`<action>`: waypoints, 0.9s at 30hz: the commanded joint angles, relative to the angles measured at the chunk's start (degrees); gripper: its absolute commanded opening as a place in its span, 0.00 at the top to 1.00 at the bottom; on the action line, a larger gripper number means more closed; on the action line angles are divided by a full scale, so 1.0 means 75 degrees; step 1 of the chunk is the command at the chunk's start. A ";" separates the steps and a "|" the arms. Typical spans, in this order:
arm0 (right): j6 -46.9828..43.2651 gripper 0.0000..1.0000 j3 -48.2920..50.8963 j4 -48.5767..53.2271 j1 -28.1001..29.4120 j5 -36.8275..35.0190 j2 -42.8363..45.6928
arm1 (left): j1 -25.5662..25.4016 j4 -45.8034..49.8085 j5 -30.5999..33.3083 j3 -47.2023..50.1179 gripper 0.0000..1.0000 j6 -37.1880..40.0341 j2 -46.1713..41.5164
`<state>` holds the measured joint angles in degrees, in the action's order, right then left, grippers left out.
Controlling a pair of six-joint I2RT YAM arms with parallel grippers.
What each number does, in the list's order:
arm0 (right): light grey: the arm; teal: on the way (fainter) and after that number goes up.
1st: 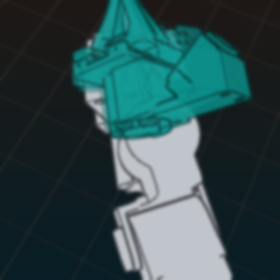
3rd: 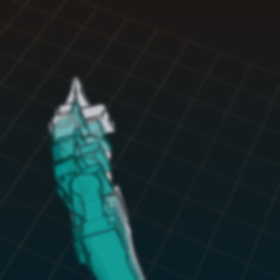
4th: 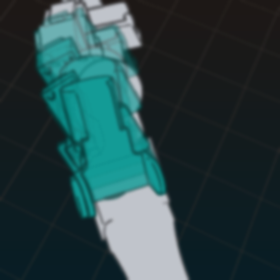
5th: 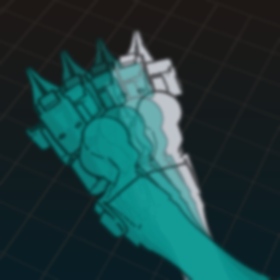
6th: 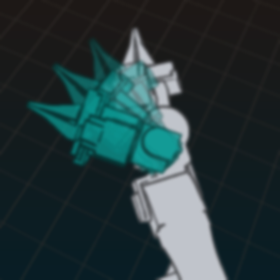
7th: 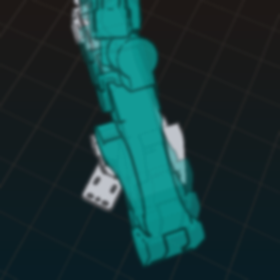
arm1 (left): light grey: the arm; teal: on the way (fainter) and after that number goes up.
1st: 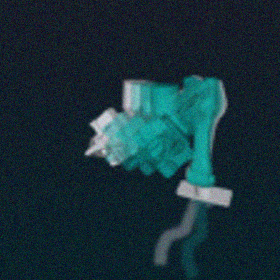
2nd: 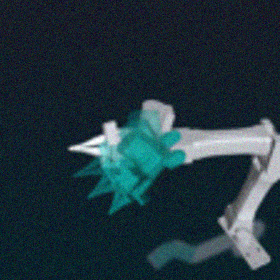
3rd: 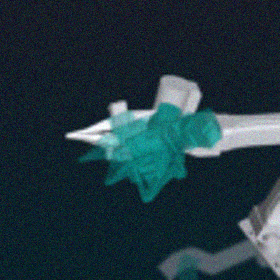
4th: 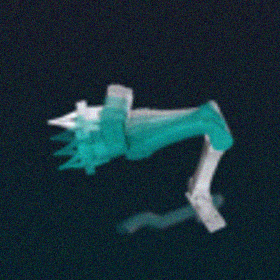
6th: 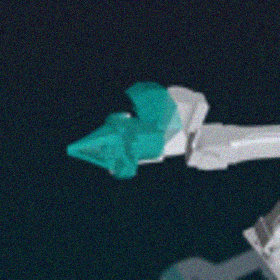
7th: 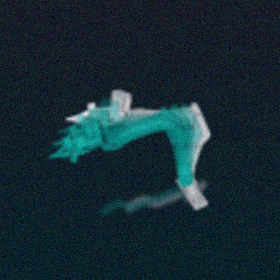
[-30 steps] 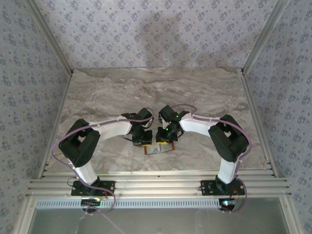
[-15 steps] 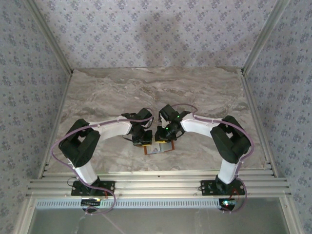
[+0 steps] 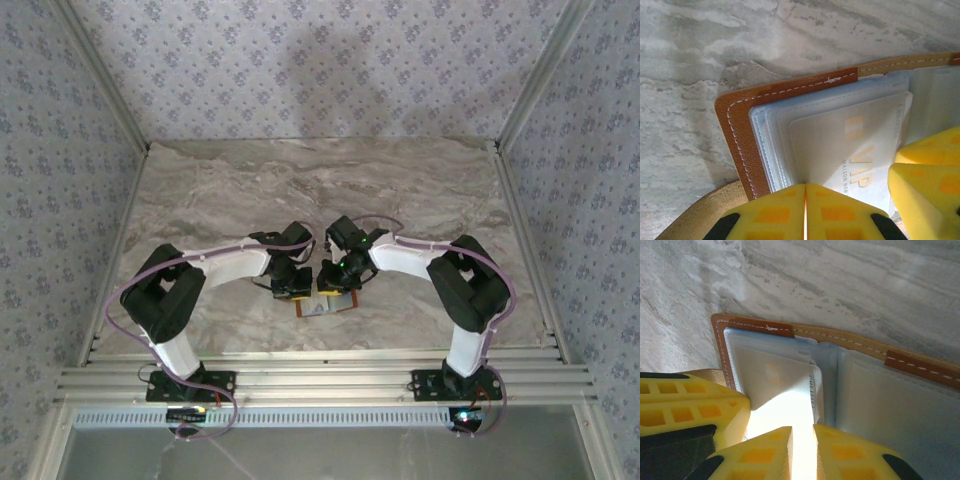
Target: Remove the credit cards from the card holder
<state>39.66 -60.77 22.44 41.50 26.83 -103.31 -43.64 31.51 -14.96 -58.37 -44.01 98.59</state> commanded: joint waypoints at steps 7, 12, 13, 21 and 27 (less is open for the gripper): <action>-0.0024 0.81 0.0070 0.0194 -0.0002 -0.0085 -0.0206 | -0.0064 0.0308 0.0132 -0.0027 0.90 0.0123 -0.0040; -0.0196 0.81 -0.0070 0.0692 -0.0002 -0.0599 -0.0098 | -0.0058 0.0343 0.0153 -0.0044 0.89 0.0123 -0.0100; -0.0213 0.81 -0.0096 0.0760 -0.0002 -0.0655 -0.0061 | -0.0062 0.0344 0.0172 -0.0038 0.89 0.0123 -0.0119; -0.0236 0.81 -0.0188 0.0922 -0.0003 -0.0812 0.0209 | -0.0060 0.0363 0.0178 -0.0051 0.88 0.0125 -0.0125; -0.0042 0.80 0.0036 0.0444 -0.0094 -0.0337 0.0476 | -0.0059 0.0346 0.0184 -0.0035 0.89 0.0115 -0.0032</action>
<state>39.03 -61.19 25.80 41.36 23.42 -101.95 -43.64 31.75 -14.57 -58.37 -44.01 98.59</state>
